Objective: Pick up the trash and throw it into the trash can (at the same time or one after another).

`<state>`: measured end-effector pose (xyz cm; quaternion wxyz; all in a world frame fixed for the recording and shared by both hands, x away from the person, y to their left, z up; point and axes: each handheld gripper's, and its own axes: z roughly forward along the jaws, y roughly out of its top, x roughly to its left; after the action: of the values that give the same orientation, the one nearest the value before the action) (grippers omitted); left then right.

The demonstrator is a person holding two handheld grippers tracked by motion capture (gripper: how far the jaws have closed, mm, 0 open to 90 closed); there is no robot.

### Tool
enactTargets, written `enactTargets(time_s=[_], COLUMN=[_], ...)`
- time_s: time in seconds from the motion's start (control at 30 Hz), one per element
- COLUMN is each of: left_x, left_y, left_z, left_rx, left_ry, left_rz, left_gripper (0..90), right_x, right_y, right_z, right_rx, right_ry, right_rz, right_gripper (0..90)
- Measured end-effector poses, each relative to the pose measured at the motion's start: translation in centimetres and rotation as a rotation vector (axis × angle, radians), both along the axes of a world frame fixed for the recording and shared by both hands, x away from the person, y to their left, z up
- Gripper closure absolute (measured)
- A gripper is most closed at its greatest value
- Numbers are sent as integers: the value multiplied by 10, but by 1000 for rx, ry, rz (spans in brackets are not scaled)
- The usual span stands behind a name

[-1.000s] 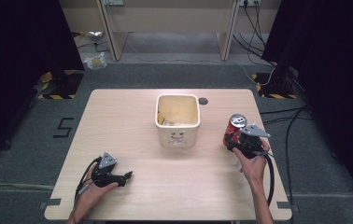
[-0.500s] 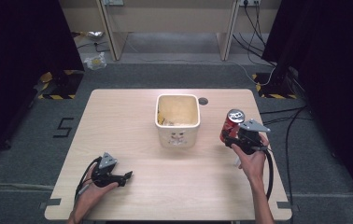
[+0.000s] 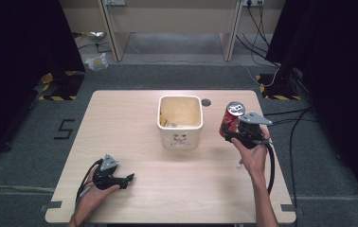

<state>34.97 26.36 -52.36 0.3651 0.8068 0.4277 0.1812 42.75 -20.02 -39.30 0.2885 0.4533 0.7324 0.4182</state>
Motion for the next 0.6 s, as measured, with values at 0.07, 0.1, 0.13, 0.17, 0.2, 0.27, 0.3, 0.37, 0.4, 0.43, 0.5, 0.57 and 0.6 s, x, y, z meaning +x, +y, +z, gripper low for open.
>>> enactTargets(time_s=[0.07, 0.1, 0.13, 0.17, 0.2, 0.27, 0.3, 0.37, 0.4, 0.43, 0.5, 0.57, 0.6], left_x=[0, 0, 0, 0, 0, 0, 0, 0, 0, 0, 0, 0, 0], left_y=[0, 0, 0, 0, 0, 0, 0, 0, 0, 0, 0, 0, 0], left_z=[0, 0, 0, 0, 0, 0, 0, 0, 0, 0, 0, 0, 0], left_rx=[0, 0, 0, -1, -1, 0, -1, -1, 0, 0, 0, -1, 0], left_ry=[0, 0, 0, 0, 0, 0, 0, 0, 0, 0, 0, 0, 0], left_rz=[0, 0, 0, 1, 0, 0, 1, 1, 0, 0, 0, 0, 1], left_gripper=[140, 140, 140, 140, 140, 140, 140, 140, 140, 140, 140, 140, 140], right_x=[2, 3, 3, 4, 5, 7, 9, 10, 11, 12, 14, 15, 16], right_y=[3, 4, 5, 6, 8, 10, 12, 13, 15, 16, 18, 20, 21], right_z=[4, 8, 10, 13, 17, 22, 27, 29, 31, 33, 35, 37, 38], right_rx=[-2, -2, -3, -3, -3, 3, 1, 2, 4, 2, -4, -1, -2], right_ry=[-2, -8, -8, -12, -15, -17, -19, -21, -20, -18, -18, -17, -16], right_rz=[5, 10, 13, 14, 18, 27, 30, 32, 35, 39, 43, 46, 49], right_gripper=[341, 341, 341, 341, 341, 341, 341, 341, 341, 341, 341, 341, 341])
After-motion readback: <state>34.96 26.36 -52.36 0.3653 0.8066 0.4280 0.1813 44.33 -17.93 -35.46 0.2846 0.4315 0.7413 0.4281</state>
